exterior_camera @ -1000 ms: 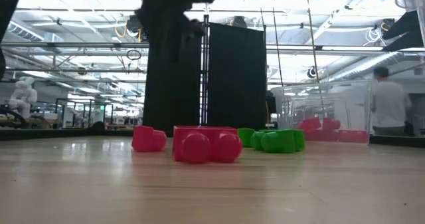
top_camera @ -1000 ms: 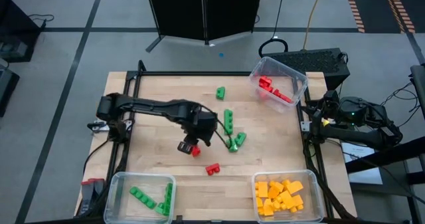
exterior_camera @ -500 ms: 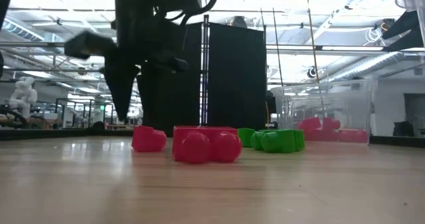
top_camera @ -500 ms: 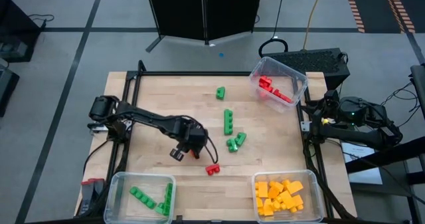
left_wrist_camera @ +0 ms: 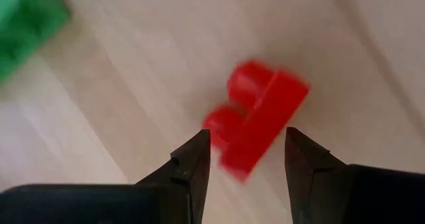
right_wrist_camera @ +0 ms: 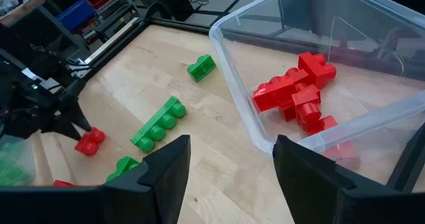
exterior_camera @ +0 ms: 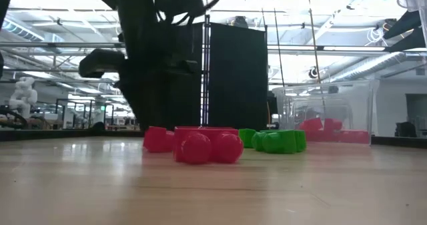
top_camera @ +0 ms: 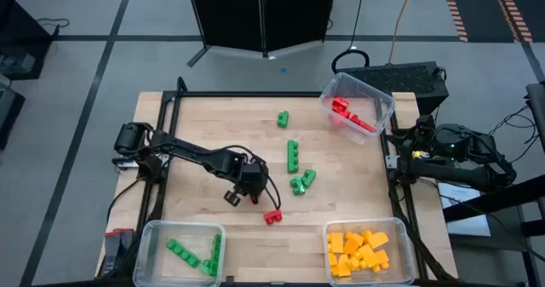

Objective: Sort blocks
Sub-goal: Put the red game piece into the top transparent bin

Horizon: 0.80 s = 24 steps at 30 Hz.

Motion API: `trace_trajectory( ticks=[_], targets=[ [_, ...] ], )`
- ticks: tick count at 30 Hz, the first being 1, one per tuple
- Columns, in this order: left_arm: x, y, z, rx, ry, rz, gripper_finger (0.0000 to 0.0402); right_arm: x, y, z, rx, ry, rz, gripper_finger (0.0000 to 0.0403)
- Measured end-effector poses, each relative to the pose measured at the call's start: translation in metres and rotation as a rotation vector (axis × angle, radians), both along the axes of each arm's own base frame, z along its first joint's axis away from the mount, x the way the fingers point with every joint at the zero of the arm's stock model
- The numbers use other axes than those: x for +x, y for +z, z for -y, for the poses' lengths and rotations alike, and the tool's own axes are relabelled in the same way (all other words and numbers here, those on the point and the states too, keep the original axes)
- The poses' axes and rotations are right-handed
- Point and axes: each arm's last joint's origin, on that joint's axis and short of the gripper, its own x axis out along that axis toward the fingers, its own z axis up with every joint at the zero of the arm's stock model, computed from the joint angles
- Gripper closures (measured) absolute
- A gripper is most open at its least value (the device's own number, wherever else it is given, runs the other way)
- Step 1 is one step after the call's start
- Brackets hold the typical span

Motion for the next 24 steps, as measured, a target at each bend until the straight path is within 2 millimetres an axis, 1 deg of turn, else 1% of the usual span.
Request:
trace_trajectory(
  ticks=[4, 6, 9, 12, 15, 18, 22, 24],
  targets=[
    [0.012, 0.003, 0.002, -0.024, -0.060, 0.125, 0.0281, 0.000, 0.000, 0.000, 0.000, 0.000, 0.000, 0.0195],
    [0.019, -0.001, 0.001, -0.033, -0.074, 0.162, 0.0281, 0.000, 0.000, 0.000, 0.000, 0.001, 0.000, 0.0195],
    [0.025, -0.011, -0.001, -0.041, -0.067, 0.158, 0.0281, 0.000, 0.000, 0.000, 0.001, 0.000, 0.000, 0.0195],
    [0.028, -0.022, -0.002, -0.043, -0.062, 0.124, 0.0281, 0.000, 0.000, 0.000, 0.004, 0.004, 0.001, 0.0195],
    [0.028, -0.025, -0.002, -0.045, -0.062, 0.114, 0.0281, 0.000, 0.000, 0.000, 0.007, 0.004, 0.002, 0.0195],
    [0.028, -0.026, -0.002, -0.071, -0.015, 0.110, 0.0281, 0.000, 0.000, 0.000, 0.007, 0.004, 0.002, 0.0195],
    [0.027, -0.027, -0.003, -0.120, 0.111, 0.097, 0.0281, 0.000, 0.000, 0.000, 0.003, 0.007, -0.001, 0.0195],
    [0.027, -0.028, -0.002, -0.177, 0.175, 0.081, 0.0281, 0.000, 0.000, 0.000, -0.003, 0.011, -0.004, 0.0195]
  ],
)
